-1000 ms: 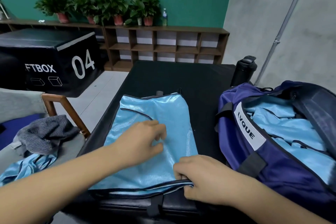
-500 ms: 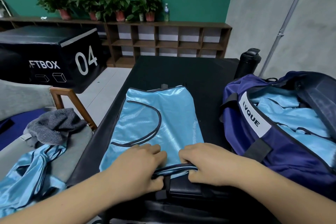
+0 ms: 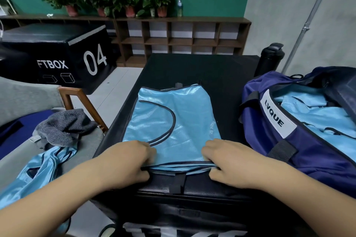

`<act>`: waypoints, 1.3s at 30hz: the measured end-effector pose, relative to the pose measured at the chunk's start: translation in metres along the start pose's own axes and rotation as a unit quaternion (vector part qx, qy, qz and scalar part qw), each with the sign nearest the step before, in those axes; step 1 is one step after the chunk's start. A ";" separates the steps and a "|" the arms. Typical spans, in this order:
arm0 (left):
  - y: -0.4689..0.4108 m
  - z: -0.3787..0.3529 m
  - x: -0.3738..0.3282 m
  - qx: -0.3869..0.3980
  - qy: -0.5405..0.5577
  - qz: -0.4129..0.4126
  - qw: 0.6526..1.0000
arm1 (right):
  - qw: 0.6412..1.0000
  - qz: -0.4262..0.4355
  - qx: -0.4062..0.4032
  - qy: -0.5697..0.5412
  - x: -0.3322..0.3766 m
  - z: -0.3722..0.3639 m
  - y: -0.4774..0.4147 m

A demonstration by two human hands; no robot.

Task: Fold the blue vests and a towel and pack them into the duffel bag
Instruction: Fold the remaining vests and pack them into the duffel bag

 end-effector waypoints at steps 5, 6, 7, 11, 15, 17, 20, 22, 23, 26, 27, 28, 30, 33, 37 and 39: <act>0.002 0.013 0.013 -0.030 0.096 0.000 0.995 | 0.997 -0.045 -0.017 -0.066 -0.016 0.009 0.004; 0.002 0.015 0.015 -0.024 0.115 0.004 0.993 | 0.995 -0.054 -0.010 -0.079 -0.018 0.010 0.006; 0.002 0.017 0.016 -0.013 0.136 0.008 0.991 | 0.993 -0.059 -0.005 -0.101 -0.021 0.011 0.007; 0.007 0.022 0.012 0.084 0.248 0.012 0.965 | 0.959 -0.049 0.049 -0.274 -0.024 0.016 0.015; 0.005 0.032 0.016 0.085 0.334 0.018 0.939 | 0.902 -0.067 0.063 -0.422 -0.031 0.020 0.017; -0.002 0.037 0.022 0.057 0.358 0.017 0.932 | 0.865 -0.108 0.040 -0.489 -0.040 0.017 0.012; -0.019 0.047 0.039 -0.011 0.335 0.028 0.942 | 0.828 -0.177 -0.013 -0.533 -0.061 0.011 -0.001; -0.030 0.055 0.046 -0.057 0.319 0.038 0.945 | 0.778 -0.208 -0.027 -0.593 -0.072 0.006 -0.011; -0.035 0.059 0.048 -0.074 0.317 0.044 0.944 | 0.754 -0.222 -0.029 -0.618 -0.077 0.004 -0.017; -0.050 0.064 0.057 -0.113 0.313 0.055 0.941 | 0.713 -0.267 -0.062 -0.645 -0.089 -0.002 -0.034; -0.055 0.065 0.061 -0.124 0.308 0.057 0.942 | 0.710 -0.281 -0.079 -0.641 -0.092 -0.003 -0.039; -0.060 0.066 0.065 -0.136 0.301 0.058 0.942 | 0.709 -0.292 -0.093 -0.635 -0.095 -0.004 -0.044; -0.070 0.067 0.075 -0.158 0.295 0.064 0.940 | 0.709 -0.309 -0.119 -0.623 -0.099 -0.005 -0.052; -0.083 0.068 0.086 -0.189 0.289 0.070 0.936 | 0.706 -0.334 -0.167 -0.602 -0.109 -0.007 -0.061; -0.096 0.065 0.096 -0.224 0.240 0.076 0.942 | 0.710 -0.380 -0.215 -0.553 -0.118 -0.014 -0.069; -0.100 0.063 0.103 -0.248 0.214 0.080 0.942 | 0.747 -0.388 -0.229 -0.489 -0.122 -0.014 -0.070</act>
Point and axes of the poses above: each hand's wrist, its own y-axis away from the middle knuckle, its own z-axis out of the back of the hand, x = y × z, the point moved 6 cm from there along -y, towards the middle knuckle, and after that the axes turned 12 degrees about y, right-handed, at the moved point
